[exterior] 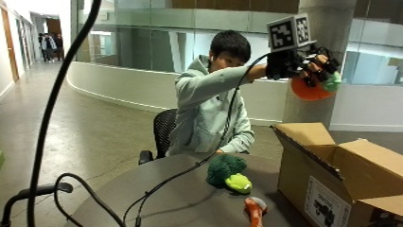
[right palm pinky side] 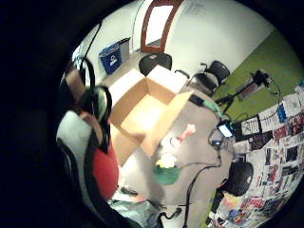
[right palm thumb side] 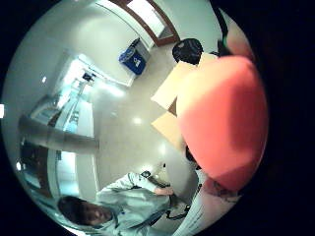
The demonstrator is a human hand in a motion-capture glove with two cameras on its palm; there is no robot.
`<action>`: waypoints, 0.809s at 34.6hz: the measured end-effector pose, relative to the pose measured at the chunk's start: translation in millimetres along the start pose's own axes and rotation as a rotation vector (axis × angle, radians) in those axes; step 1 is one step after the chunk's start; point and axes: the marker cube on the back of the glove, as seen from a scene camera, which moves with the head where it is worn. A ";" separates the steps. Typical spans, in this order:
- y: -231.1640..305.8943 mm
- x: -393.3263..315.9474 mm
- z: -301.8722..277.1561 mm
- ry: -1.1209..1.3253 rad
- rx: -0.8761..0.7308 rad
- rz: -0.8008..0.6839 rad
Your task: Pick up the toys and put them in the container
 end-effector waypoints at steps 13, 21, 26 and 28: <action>-6.2 1.1 26.2 -0.016 -0.070 -0.003; 43.0 27.7 2.4 0.019 -0.155 -0.033; 89.9 54.3 -2.3 0.073 -0.244 -0.069; 110.6 71.9 2.5 0.110 -0.276 -0.087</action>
